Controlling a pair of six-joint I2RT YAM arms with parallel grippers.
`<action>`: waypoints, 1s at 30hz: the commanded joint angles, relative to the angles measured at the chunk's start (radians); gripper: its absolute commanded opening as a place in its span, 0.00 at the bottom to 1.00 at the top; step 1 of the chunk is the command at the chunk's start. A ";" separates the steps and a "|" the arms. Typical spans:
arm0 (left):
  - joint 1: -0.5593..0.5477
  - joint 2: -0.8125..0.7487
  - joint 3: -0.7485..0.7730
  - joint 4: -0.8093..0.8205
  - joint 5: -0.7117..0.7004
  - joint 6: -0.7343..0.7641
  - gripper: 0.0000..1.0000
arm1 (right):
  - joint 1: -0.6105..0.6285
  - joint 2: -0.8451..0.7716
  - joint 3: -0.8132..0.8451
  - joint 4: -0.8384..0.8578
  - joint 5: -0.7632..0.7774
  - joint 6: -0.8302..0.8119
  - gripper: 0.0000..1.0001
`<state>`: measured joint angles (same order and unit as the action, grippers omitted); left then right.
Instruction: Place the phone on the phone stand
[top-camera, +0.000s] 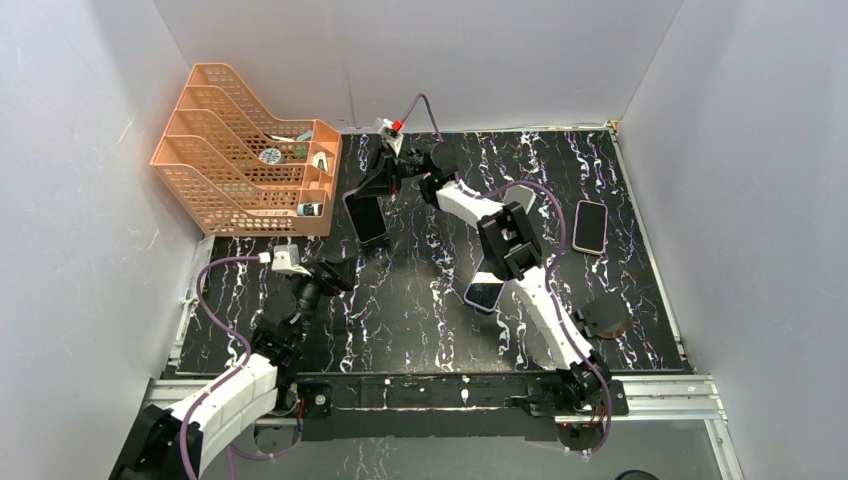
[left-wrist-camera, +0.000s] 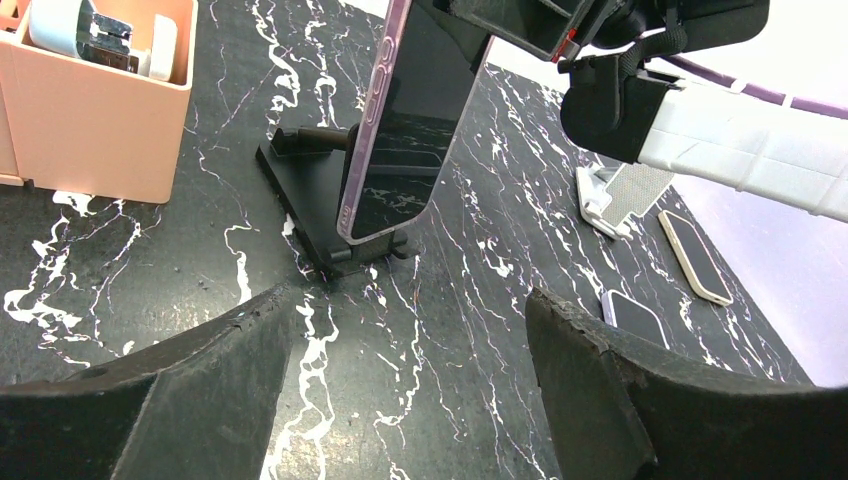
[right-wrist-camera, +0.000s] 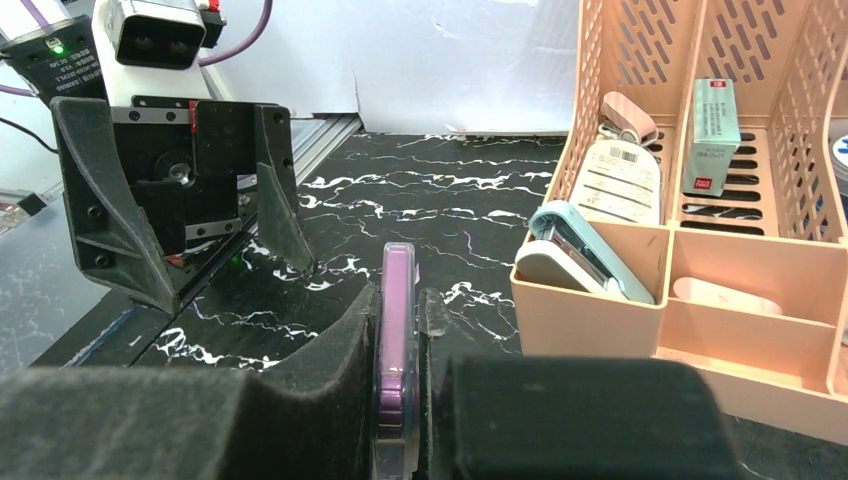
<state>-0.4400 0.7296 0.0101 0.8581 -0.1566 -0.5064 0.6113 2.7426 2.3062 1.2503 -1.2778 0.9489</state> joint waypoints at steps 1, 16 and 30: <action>0.004 0.001 -0.024 -0.001 -0.009 0.002 0.82 | -0.024 -0.029 -0.007 0.061 0.048 0.006 0.01; 0.004 0.039 -0.012 0.001 -0.001 0.003 0.82 | -0.024 -0.023 -0.119 0.212 0.113 0.102 0.01; 0.004 0.038 -0.021 -0.002 -0.007 0.005 0.83 | -0.020 -0.028 -0.159 0.194 0.110 0.069 0.01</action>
<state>-0.4400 0.7757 0.0101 0.8547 -0.1493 -0.5064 0.5892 2.7426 2.1540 1.3991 -1.1976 1.0401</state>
